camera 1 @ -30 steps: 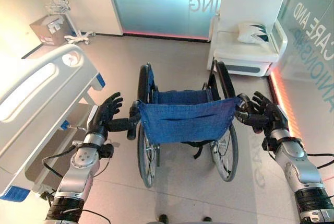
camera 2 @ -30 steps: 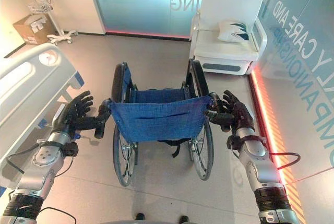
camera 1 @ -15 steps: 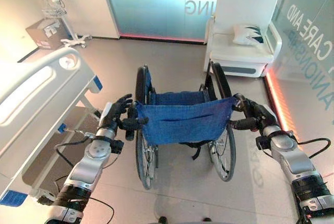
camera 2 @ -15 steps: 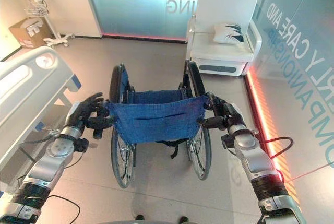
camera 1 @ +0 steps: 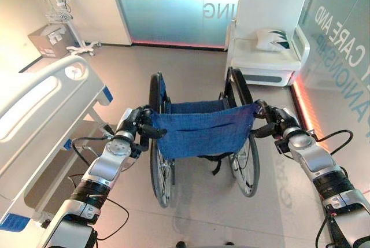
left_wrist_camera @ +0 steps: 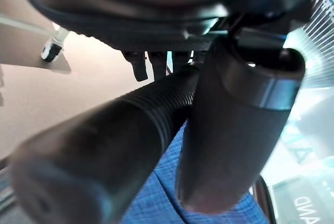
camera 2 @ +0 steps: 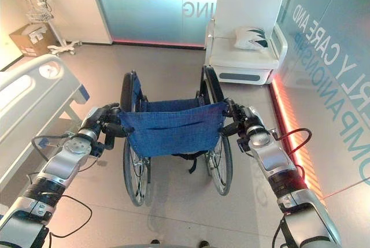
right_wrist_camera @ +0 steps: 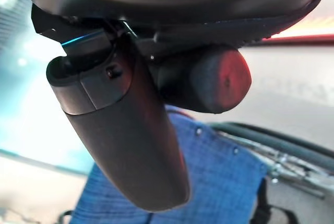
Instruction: Push the wheelchair next to the bed
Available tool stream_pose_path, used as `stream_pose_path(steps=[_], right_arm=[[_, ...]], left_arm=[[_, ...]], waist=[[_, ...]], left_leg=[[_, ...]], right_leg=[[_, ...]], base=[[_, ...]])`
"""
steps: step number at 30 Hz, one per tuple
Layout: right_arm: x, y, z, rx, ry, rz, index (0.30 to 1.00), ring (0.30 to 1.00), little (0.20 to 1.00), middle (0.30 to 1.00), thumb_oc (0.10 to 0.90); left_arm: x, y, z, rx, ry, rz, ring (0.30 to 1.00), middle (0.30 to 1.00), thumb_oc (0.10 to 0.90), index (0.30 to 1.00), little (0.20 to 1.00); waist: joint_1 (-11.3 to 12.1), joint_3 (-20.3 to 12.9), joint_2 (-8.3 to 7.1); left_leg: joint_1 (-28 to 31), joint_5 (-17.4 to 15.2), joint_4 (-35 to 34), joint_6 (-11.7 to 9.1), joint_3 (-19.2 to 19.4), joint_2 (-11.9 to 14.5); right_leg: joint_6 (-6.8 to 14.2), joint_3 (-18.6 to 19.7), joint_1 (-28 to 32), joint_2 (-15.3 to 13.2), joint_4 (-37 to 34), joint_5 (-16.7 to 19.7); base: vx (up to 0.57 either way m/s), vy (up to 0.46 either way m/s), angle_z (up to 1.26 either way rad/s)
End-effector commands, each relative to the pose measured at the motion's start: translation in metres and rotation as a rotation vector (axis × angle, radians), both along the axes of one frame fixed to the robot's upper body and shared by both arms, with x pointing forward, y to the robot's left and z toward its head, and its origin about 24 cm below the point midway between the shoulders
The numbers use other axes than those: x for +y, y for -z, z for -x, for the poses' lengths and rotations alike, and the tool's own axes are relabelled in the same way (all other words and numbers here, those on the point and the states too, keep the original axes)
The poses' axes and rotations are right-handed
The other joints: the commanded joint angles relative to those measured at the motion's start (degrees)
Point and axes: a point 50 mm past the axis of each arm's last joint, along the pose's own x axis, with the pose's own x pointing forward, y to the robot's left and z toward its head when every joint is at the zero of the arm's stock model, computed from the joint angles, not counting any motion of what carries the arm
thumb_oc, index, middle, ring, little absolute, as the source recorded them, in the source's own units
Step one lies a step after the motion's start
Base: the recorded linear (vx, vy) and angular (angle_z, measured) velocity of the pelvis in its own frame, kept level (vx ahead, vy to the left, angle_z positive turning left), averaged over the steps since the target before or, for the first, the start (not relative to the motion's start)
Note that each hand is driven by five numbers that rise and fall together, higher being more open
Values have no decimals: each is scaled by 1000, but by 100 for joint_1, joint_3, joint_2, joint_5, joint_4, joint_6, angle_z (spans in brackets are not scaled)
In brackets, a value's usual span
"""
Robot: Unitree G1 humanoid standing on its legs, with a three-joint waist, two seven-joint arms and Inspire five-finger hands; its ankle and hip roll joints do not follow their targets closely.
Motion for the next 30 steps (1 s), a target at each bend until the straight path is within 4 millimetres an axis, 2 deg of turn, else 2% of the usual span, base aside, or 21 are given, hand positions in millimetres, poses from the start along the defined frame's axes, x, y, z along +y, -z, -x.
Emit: stream_pose_path(steps=[1, 7, 11, 14, 17, 28, 30], right_arm=[[15, -51, -25, -150, -70, 86, 900, 900, 900, 900, 800], [13, -49, -26, -116, -74, 113, 900, 900, 900, 900, 800], [8, -42, -21, -112, -55, 96, 900, 900, 900, 900, 800], [7, -39, -20, -103, -47, 86, 900, 900, 900, 900, 800], [8, -37, -20, -74, -51, 83, 900, 900, 900, 900, 800], [27, -31, -30, 5, -97, 93, 900, 900, 900, 900, 800], [33, -31, -34, 34, -109, 101, 900, 900, 900, 900, 800]], left_arm=[[36, -4, -3, 71, -116, -254, 900, 900, 800, 900, 900], [51, -2, 1, 100, -219, -362, 900, 900, 800, 900, 900], [68, 1, 12, 82, -355, -477, 900, 900, 800, 900, 900], [67, 14, 19, 146, -364, -501, 900, 900, 800, 900, 900], [58, 37, 27, 264, -333, -501, 900, 900, 800, 900, 900], [48, 64, 29, 513, -302, -442, 900, 900, 800, 900, 900], [45, 74, 31, 605, -291, -419, 900, 900, 800, 900, 900]], waist=[[119, -335, -269], [148, -334, -281], [180, -322, -314], [196, -315, -328], [183, -312, -334], [131, -323, -296], [109, -321, -284]], left_leg=[[-38, -195, 18, 40, 20, -342], [-54, -196, 18, 42, -11, -346], [-66, -204, 18, 48, -52, -357], [-70, -209, 18, 54, -79, -362], [-69, -209, 18, 60, -88, -370], [-51, -193, 18, 40, -23, -369], [-48, -189, 18, 35, -14, -368]], right_leg=[[1, 102, 53, -32, 10, 122], [-1, 84, 46, -32, 10, 113], [-9, 77, 50, -28, 10, 94], [-16, 71, 48, -24, 10, 90], [-21, 98, 40, -13, 10, 102], [4, 102, 35, -33, 10, 127], [11, 110, 29, -39, 10, 135]], base=[[4, -12, 3], [0, 0, 0], [0, 0, 0], [0, 0, 0], [0, 0, 0], [0, 0, 0], [0, 0, 0]])
